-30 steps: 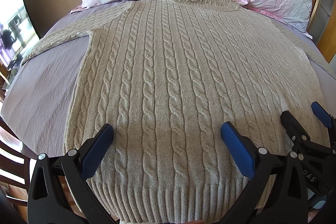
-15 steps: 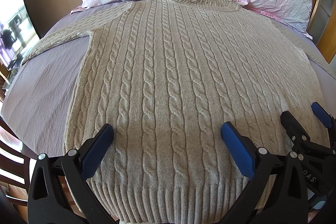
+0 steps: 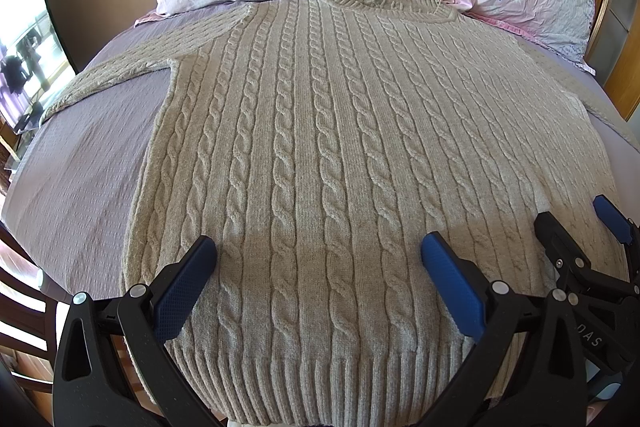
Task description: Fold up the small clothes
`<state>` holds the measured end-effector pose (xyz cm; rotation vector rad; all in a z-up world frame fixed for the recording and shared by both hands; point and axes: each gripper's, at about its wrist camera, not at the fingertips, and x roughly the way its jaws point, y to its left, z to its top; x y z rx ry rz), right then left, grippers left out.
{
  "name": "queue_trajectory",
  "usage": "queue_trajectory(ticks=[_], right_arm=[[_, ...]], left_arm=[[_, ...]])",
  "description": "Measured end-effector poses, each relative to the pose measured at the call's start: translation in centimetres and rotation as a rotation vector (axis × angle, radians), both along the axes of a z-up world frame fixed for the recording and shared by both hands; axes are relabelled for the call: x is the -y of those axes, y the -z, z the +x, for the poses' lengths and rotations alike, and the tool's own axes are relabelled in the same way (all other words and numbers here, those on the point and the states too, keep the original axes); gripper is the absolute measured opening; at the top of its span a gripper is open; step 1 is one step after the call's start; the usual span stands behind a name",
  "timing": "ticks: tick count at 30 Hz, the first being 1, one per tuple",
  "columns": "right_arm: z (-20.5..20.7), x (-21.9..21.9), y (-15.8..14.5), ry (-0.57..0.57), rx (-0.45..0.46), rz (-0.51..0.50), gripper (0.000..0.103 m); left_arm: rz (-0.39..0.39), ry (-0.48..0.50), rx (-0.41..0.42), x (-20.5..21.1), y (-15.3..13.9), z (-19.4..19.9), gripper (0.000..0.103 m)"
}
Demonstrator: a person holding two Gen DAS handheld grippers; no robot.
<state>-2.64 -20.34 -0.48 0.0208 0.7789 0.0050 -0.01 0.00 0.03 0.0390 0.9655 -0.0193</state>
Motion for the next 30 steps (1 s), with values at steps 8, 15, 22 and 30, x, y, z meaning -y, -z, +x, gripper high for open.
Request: queue_trajectory(ticks=[8, 15, 22, 30], right_arm=[[1.1, 1.0, -0.5, -0.115, -0.041, 0.050, 0.101], [1.8, 22.4, -5.6, 0.314, 0.118, 0.514, 0.101], [2.7, 42.4, -2.4, 0.869, 0.134, 0.728, 0.071], [5.1, 48.3, 1.4, 1.018, 0.084, 0.822, 0.044]], left_arm=[[0.009, 0.018, 0.034, 0.4, -0.1, -0.2, 0.102], [-0.019, 0.101, 0.108, -0.1, -1.5, -0.4, 0.102], [-0.348, 0.140, 0.301, -6.0, -5.1, 2.9, 0.102], [-0.441, -0.111, 0.344, -15.8, -5.7, 7.7, 0.102]])
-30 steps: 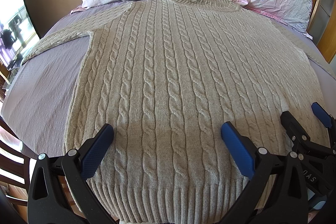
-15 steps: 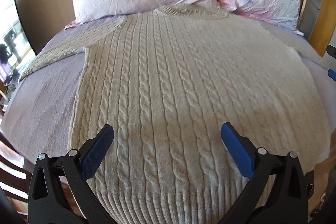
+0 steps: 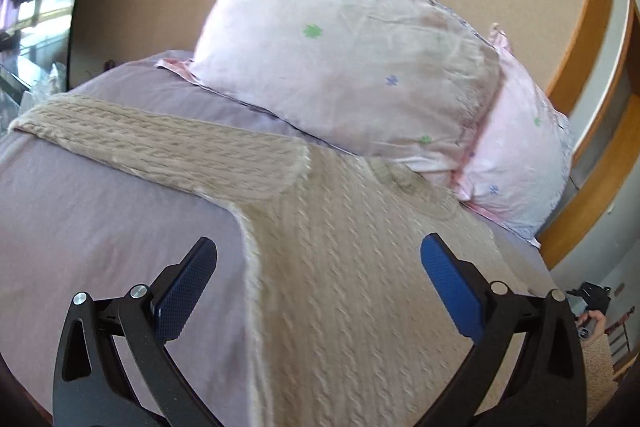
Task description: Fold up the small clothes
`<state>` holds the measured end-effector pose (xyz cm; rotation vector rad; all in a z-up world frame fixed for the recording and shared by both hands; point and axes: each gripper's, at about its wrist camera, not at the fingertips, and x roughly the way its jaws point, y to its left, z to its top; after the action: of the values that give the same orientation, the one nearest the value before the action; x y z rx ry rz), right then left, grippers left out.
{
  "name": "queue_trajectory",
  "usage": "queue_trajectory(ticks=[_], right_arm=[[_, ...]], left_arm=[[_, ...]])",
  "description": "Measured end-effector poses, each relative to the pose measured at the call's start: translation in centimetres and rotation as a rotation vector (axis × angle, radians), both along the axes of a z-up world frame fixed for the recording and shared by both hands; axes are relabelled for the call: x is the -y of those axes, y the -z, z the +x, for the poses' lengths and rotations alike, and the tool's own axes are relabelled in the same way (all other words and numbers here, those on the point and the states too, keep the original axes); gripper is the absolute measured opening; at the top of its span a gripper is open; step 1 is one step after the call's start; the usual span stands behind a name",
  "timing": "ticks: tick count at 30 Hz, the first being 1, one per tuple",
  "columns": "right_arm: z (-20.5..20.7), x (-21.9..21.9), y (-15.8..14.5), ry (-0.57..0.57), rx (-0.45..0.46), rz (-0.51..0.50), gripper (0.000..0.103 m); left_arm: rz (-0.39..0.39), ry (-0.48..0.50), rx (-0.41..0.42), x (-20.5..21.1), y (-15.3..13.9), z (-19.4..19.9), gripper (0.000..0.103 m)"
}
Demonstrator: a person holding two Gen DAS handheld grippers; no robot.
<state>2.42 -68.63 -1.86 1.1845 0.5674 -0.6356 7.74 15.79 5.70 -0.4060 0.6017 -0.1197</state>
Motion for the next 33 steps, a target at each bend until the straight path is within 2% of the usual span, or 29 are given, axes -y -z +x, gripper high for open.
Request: queue_trajectory(ticks=[1, 2, 3, 5, 8, 10, 12, 15, 17, 18, 20, 21, 22, 23, 25, 26, 27, 29, 33], right_arm=[[0.8, 0.1, 0.4, 0.005, -0.001, 0.013, 0.029], [1.1, 0.3, 0.9, 0.015, 0.003, 0.018, 0.021], [1.4, 0.5, 1.3, 0.021, 0.000, 0.024, 0.008], [1.8, -0.6, 0.1, 0.030, -0.003, -0.018, 0.008], [4.1, -6.3, -5.7, -0.116, 0.058, -0.249, 0.007], [6.2, -12.5, -9.6, -0.276, 0.147, -0.351, 0.007], [8.5, -20.1, -12.9, -0.460, 0.229, -0.435, 0.007], [11.6, -32.1, -15.1, -0.755, 0.347, -0.469, 0.007], [13.3, -39.9, -14.8, -0.955, 0.400, -0.427, 0.007], [14.4, -44.1, -13.9, -1.075, 0.392, -0.396, 0.008], [15.7, -51.6, -11.1, -1.324, 0.311, -0.306, 0.016], [15.9, -54.0, -9.7, -1.406, 0.272, -0.246, 0.025], [15.6, -55.3, -8.9, -1.444, 0.253, -0.209, 0.036], [15.2, -55.8, -8.5, -1.453, 0.260, -0.195, 0.041], [14.3, -54.7, -8.9, -1.401, 0.288, -0.225, 0.064], [14.2, -53.4, -9.3, -1.358, 0.295, -0.240, 0.069], [14.3, -51.7, -9.7, -1.320, 0.302, -0.241, 0.073], [14.3, -48.7, -10.3, -1.250, 0.307, -0.239, 0.073], [13.3, -44.3, -10.7, -1.161, 0.299, -0.277, 0.077]], left_arm=[[0.013, -0.036, -0.006, -1.1, 0.1, 0.2, 0.102], [0.026, -0.073, -0.009, -2.2, 0.2, 0.5, 0.102], [0.041, -0.108, -0.007, -3.1, 0.3, 0.7, 0.102], [0.097, -0.179, -0.001, -5.0, 0.3, 0.5, 0.102], [0.182, -0.225, -0.004, -6.9, 0.0, 0.8, 0.102], [0.175, -0.247, -0.030, -8.6, 0.2, 1.3, 0.102], [0.089, -0.269, -0.058, -10.4, 0.5, 1.9, 0.102], [-0.015, -0.359, -0.071, -12.8, 0.9, 2.3, 0.102], [-0.024, -0.387, -0.077, -13.9, 1.0, 2.9, 0.102], [-0.017, -0.401, -0.086, -14.4, 1.1, 3.3, 0.102], [-0.035, -0.416, -0.115, -15.5, 1.5, 4.3, 0.100], [-0.066, -0.435, -0.143, -16.5, 2.0, 4.7, 0.097], [-0.112, -0.450, -0.164, -17.4, 2.5, 5.0, 0.091], [-0.173, -0.471, -0.187, -18.6, 3.2, 5.2, 0.086], [-0.283, -0.515, -0.218, -20.7, 4.5, 5.4, 0.080], [-0.327, -0.534, -0.217, -21.7, 5.0, 5.4, 0.075], [-0.340, -0.558, -0.203, -22.4, 5.1, 5.3, 0.074], [-0.374, -0.589, -0.205, -23.9, 5.3, 5.4, 0.066], [-0.492, -0.639, -0.197, -26.6, 6.1, 5.4, 0.055]])
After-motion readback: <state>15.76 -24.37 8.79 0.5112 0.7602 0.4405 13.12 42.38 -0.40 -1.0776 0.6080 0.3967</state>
